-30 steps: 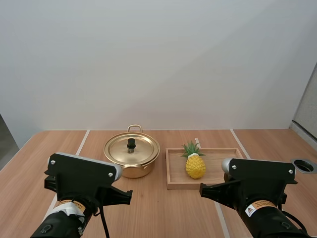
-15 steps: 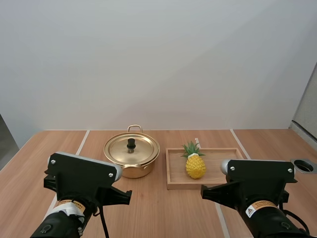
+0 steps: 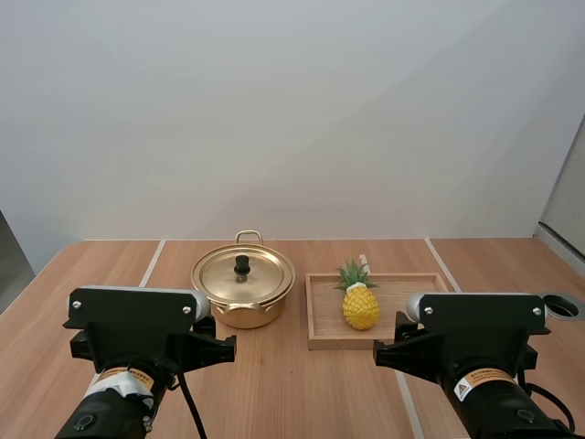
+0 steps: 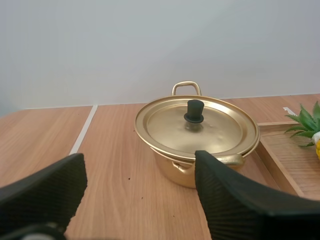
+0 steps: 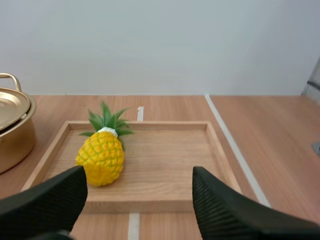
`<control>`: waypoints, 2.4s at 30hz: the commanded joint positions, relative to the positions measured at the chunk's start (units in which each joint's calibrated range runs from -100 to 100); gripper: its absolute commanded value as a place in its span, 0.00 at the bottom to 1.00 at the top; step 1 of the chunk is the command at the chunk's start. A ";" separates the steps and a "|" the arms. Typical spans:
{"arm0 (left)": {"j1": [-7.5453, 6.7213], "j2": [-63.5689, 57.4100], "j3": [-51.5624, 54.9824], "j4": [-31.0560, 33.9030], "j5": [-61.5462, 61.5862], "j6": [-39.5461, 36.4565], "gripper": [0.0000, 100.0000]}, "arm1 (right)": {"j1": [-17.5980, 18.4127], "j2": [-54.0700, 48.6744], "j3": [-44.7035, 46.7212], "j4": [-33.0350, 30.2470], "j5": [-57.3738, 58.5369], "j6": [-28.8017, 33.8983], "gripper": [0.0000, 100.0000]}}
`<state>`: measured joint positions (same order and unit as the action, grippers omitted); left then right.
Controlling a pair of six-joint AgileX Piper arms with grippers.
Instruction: Open the pot, put the pineapple inside, and close it
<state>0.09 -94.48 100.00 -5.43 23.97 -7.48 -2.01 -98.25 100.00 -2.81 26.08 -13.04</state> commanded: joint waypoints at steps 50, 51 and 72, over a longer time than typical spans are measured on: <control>0.04 57.49 -53.99 -27.68 41.92 49.78 1.00 | -0.85 30.28 -51.45 4.63 34.82 -20.93 1.00; 0.04 59.44 -54.74 -28.11 44.02 50.48 1.00 | -0.85 30.28 -51.45 4.63 34.25 -20.42 1.00; 0.04 88.88 -83.16 -21.22 76.03 38.30 1.00 | -0.85 40.76 -51.45 16.60 40.10 -24.66 1.00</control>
<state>0.09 -7.03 18.29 -28.36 98.95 32.69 -2.62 -60.88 49.05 10.87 62.75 -36.27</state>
